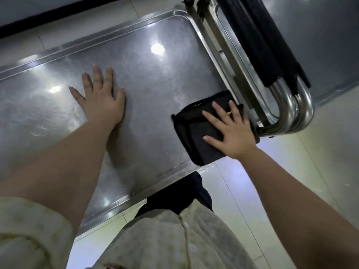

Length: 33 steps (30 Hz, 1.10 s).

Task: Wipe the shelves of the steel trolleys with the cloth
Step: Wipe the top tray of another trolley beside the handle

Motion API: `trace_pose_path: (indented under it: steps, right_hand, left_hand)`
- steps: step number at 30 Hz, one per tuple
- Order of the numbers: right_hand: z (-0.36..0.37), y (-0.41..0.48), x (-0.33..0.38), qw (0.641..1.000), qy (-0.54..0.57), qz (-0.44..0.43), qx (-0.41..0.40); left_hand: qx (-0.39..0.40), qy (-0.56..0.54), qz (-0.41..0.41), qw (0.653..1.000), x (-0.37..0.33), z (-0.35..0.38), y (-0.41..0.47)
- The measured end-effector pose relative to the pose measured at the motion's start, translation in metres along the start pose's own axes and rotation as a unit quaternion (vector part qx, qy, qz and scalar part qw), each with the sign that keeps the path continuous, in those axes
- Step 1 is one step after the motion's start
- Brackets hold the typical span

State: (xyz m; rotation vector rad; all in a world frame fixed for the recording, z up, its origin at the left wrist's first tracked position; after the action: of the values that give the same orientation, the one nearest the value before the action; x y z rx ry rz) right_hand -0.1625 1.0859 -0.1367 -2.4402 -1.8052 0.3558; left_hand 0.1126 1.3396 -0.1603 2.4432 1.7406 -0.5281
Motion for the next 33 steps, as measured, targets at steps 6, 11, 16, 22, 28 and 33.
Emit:
trace_pose_path:
  steps: [6,11,16,22,28,33]
  right_hand:
    - [0.002,-0.003,-0.003,0.999,-0.036,0.007,0.025]
    - [-0.01,0.002,0.107,1.0,-0.003,-0.018,0.007]
    - [-0.019,0.001,0.182,0.999,0.019,-0.049,0.002]
    - [-0.008,0.012,0.082,1.0,0.015,-0.002,-0.019]
    - [-0.003,0.029,-0.003,0.995,0.002,0.09,0.039]
    - [-0.006,0.028,0.003,0.996,-0.006,0.078,0.051]
  left_hand:
    - [0.003,0.015,0.0,1.0,-0.004,-0.001,-0.003]
    - [0.009,0.008,-0.005,1.0,-0.007,-0.003,-0.005]
    - [0.02,-0.008,0.002,1.0,-0.001,-0.003,-0.002]
    - [0.035,0.002,0.001,0.999,-0.001,-0.002,-0.002]
    - [0.055,0.007,0.0,0.998,0.0,-0.004,0.001]
    - [0.027,-0.044,0.026,0.998,0.036,-0.035,-0.013]
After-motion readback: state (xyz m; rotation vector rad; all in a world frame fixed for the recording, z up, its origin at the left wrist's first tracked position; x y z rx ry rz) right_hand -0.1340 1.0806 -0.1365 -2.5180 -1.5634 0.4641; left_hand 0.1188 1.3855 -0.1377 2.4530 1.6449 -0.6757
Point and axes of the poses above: each hand's wrist, its own y-axis towards the middle knuckle, its own z-axis out of the palm, x = y × z, the point moved 2 cm from there along y, towards the middle knuckle, and after that the axes turned 10 degrees about -y, right-handed, at the moved point
